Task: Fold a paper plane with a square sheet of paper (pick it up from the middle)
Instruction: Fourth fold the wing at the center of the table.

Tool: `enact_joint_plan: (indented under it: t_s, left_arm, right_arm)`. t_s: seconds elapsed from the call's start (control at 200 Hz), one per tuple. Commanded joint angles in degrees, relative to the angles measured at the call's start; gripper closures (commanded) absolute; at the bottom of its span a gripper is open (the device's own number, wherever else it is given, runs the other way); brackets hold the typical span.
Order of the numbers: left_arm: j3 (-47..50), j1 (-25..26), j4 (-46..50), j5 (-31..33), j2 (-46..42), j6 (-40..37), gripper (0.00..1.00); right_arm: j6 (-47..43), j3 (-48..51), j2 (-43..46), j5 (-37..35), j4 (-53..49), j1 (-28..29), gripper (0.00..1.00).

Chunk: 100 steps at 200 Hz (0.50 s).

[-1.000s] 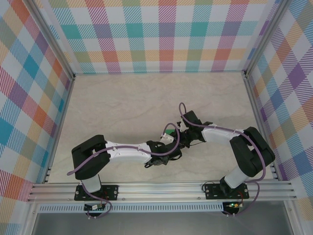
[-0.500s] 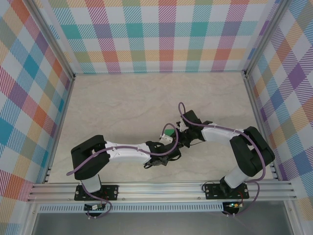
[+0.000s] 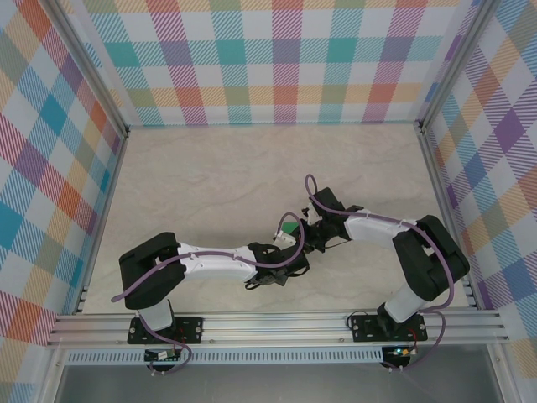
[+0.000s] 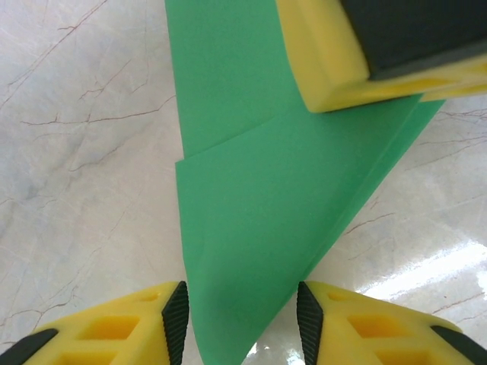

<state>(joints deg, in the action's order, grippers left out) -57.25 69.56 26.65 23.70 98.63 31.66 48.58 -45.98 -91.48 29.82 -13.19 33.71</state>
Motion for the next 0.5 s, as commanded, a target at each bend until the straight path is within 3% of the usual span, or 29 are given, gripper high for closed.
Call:
enact_joint_plan:
  t_s: [0.0, 0.495]
  left_arm:
    - [-0.8, 1.3, -2.1, -1.3, 1.6, -3.4, 0.59]
    - [1.0, 1.4, -2.4, -1.0, 0.4, -1.9, 0.82]
  right_arm:
    - [-0.4, -3.1, -0.8, 2.3, 1.4, 0.5, 0.89]
    - [-0.8, -3.1, 0.2, 0.9, 0.1, 0.5, 0.84]
